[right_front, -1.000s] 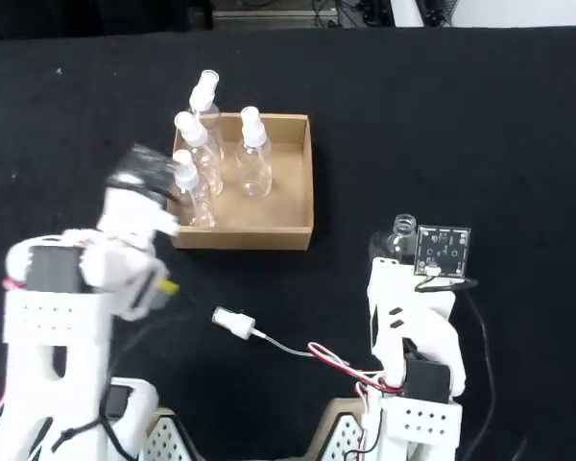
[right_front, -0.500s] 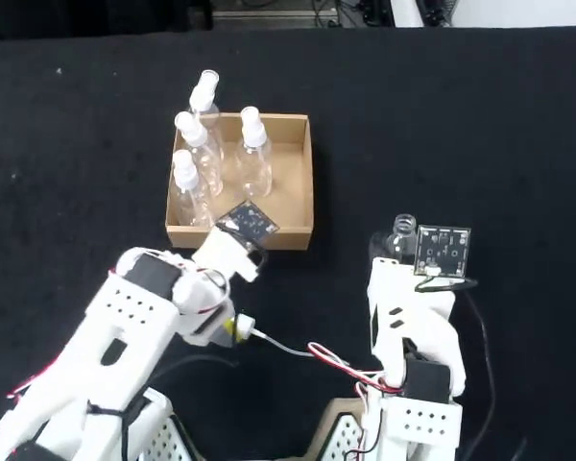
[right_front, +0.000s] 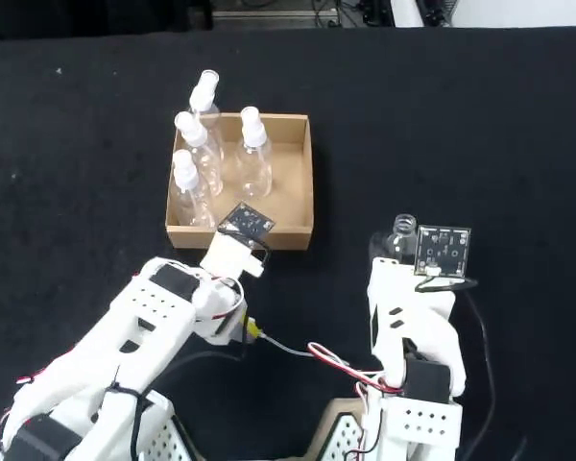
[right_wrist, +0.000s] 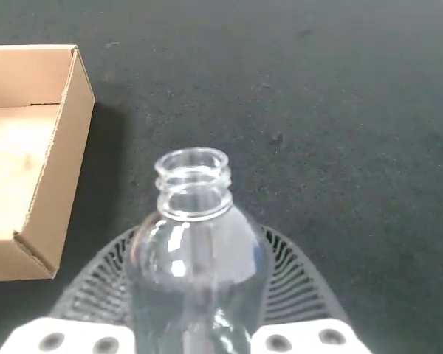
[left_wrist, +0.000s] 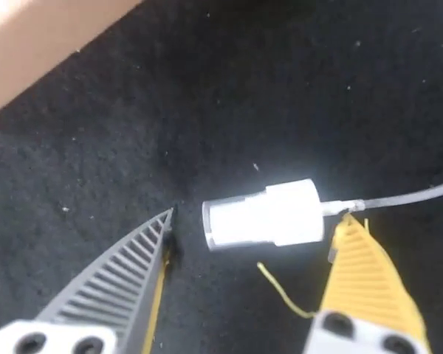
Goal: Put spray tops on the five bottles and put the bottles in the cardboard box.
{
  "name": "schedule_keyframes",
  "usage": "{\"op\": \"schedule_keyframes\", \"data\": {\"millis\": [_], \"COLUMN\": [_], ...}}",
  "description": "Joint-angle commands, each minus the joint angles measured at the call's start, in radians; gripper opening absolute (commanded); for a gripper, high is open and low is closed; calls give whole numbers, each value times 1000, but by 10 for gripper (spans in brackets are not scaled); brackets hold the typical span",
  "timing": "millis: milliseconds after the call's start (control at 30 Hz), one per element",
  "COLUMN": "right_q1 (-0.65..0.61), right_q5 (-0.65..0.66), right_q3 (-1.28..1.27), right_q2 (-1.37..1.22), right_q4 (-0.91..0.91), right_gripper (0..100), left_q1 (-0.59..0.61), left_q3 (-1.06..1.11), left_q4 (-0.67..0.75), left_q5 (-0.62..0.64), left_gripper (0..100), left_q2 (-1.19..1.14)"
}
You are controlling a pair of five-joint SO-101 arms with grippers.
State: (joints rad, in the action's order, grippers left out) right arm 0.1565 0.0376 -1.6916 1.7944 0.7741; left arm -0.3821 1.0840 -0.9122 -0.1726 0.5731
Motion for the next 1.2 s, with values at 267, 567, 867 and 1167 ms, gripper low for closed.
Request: {"op": "schedule_keyframes", "data": {"millis": [267, 567, 867, 1167], "right_q1": [15, 15, 15, 15], "right_q5": [2, 2, 2, 2], "right_q3": [5, 5, 5, 5], "right_q2": [64, 64, 64, 64], "right_q4": [6, 6, 6, 6], "right_gripper": [11, 11, 11, 11], "left_q1": [-2, -5, 70, 509], "left_q3": [59, 58, -88, -309], "left_q4": [118, 118, -124, -419], "left_q5": [11, 8, -3, -454], "left_gripper": [306, 166, 73, 73], "left_q2": [-21, -11, -9, -12]}}
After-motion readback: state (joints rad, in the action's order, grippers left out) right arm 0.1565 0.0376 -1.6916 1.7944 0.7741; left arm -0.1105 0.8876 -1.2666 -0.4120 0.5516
